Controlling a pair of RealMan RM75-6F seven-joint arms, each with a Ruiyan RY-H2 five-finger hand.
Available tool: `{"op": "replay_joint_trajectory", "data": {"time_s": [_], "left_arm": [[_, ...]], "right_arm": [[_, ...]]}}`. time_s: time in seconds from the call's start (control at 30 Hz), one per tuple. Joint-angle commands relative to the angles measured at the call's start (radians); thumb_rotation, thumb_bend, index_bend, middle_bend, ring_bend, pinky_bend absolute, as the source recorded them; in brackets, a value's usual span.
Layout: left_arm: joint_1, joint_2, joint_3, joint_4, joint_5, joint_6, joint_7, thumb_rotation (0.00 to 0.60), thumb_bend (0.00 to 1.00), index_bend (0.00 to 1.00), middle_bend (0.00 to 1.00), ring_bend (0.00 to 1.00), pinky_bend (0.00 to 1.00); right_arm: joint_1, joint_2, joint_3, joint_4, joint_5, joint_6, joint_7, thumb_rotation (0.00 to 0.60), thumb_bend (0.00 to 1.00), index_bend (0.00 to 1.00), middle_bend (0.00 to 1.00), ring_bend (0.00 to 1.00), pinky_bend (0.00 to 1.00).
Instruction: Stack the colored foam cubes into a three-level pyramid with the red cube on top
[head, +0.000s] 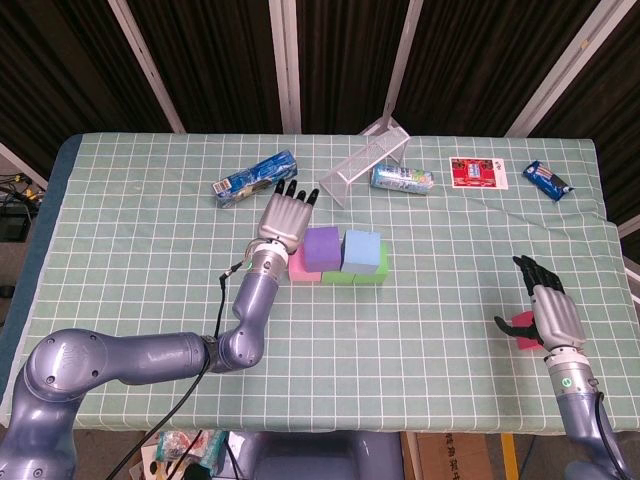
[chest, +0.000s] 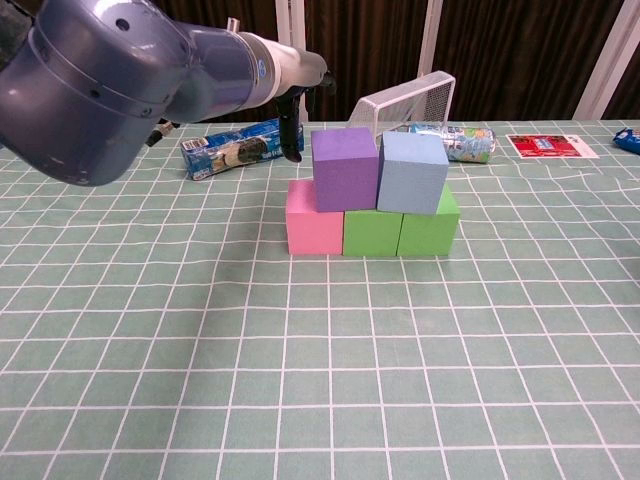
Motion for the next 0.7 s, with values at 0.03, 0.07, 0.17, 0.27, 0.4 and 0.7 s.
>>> {"op": "replay_joint_trajectory", "data": {"time_s": [0.03, 0.07, 0.17, 0.27, 0.4, 0.7], "left_arm": [[-0.003, -0.005, 0.0, 0.007, 0.004, -0.004, 0.001, 0.6, 0.3, 0.0, 0.16, 0.03, 0.03], [-0.004, -0.007, 0.0, 0.011, 0.005, -0.005, 0.002, 0.6, 0.3, 0.0, 0.16, 0.03, 0.03], [-0.005, -0.01, -0.001, 0.018, 0.006, -0.007, 0.003, 0.6, 0.3, 0.0, 0.16, 0.03, 0.03], [-0.006, -0.014, -0.001, 0.026, 0.005, -0.009, 0.007, 0.6, 0.31, 0.0, 0.16, 0.03, 0.03], [-0.006, -0.02, -0.001, 0.036, 0.005, -0.011, 0.009, 0.6, 0.31, 0.0, 0.16, 0.03, 0.03], [-0.006, -0.039, 0.001, 0.069, 0.025, -0.014, 0.008, 0.6, 0.32, 0.0, 0.16, 0.03, 0.03]], "right_arm": [[0.0, 0.0, 0.001, 0.001, 0.001, 0.0, 0.0, 0.6, 0.26, 0.0, 0.0, 0.0, 0.0], [0.0, 0.0, 0.001, 0.001, 0.002, 0.0, 0.001, 0.6, 0.26, 0.0, 0.0, 0.0, 0.0], [0.001, 0.0, 0.001, 0.002, 0.004, -0.002, 0.001, 0.6, 0.26, 0.0, 0.0, 0.0, 0.0], [0.001, 0.0, 0.001, 0.003, 0.005, -0.003, 0.001, 0.6, 0.26, 0.0, 0.0, 0.0, 0.0], [0.001, -0.001, 0.001, 0.004, 0.006, -0.004, 0.0, 0.6, 0.26, 0.0, 0.0, 0.0, 0.0], [0.001, 0.0, 0.002, 0.004, 0.008, -0.002, -0.001, 0.6, 0.26, 0.0, 0.0, 0.0, 0.0]]}}
